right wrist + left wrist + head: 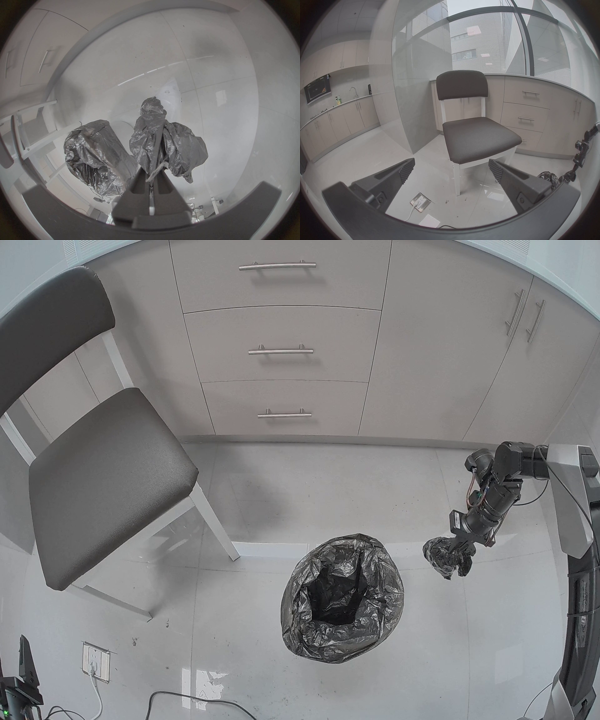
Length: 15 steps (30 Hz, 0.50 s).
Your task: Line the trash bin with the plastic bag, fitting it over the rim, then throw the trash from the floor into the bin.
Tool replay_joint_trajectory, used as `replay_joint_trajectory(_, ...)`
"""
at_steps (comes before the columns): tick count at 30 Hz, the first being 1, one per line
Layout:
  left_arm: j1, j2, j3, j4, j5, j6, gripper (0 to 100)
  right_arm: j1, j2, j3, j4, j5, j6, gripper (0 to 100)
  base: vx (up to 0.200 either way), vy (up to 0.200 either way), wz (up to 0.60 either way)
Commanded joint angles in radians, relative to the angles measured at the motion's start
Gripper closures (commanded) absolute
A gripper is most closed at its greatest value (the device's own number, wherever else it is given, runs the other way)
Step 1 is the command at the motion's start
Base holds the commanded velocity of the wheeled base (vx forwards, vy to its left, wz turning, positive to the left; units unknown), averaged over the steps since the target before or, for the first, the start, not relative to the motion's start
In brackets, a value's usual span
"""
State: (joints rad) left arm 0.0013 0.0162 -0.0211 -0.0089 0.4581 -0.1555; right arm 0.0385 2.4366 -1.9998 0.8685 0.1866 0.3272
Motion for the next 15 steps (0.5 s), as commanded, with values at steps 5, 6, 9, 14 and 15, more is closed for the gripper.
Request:
replay_joint_trajectory(5,0.0,-0.015,0.0,0.0,0.002,-0.004,0,0.057,-0.12,0.0,0.038,0.001,0.0,100,0.0,0.0,0.0)
replay_joint_trajectory(6,0.0,-0.015,0.0,0.0,0.001,-0.004,0,0.064,-0.129,0.0,0.038,-0.001,0.0,100,0.0,0.0,0.0)
replay_joint_trajectory(9,0.0,-0.015,0.0,0.0,0.002,-0.007,0,0.086,-0.148,0.0,0.041,-0.001,0.0,100,0.0,0.0,0.0)
replay_joint_trajectory(14,0.0,-0.015,0.001,-0.006,0.002,-0.021,0,0.141,-0.185,0.0,0.06,-0.001,0.0,100,0.0,0.0,0.0)
replay_joint_trajectory(15,0.0,-0.015,0.001,-0.006,0.002,-0.021,0,0.149,-0.189,0.0,0.06,-0.001,0.001,100,0.0,0.0,0.0)
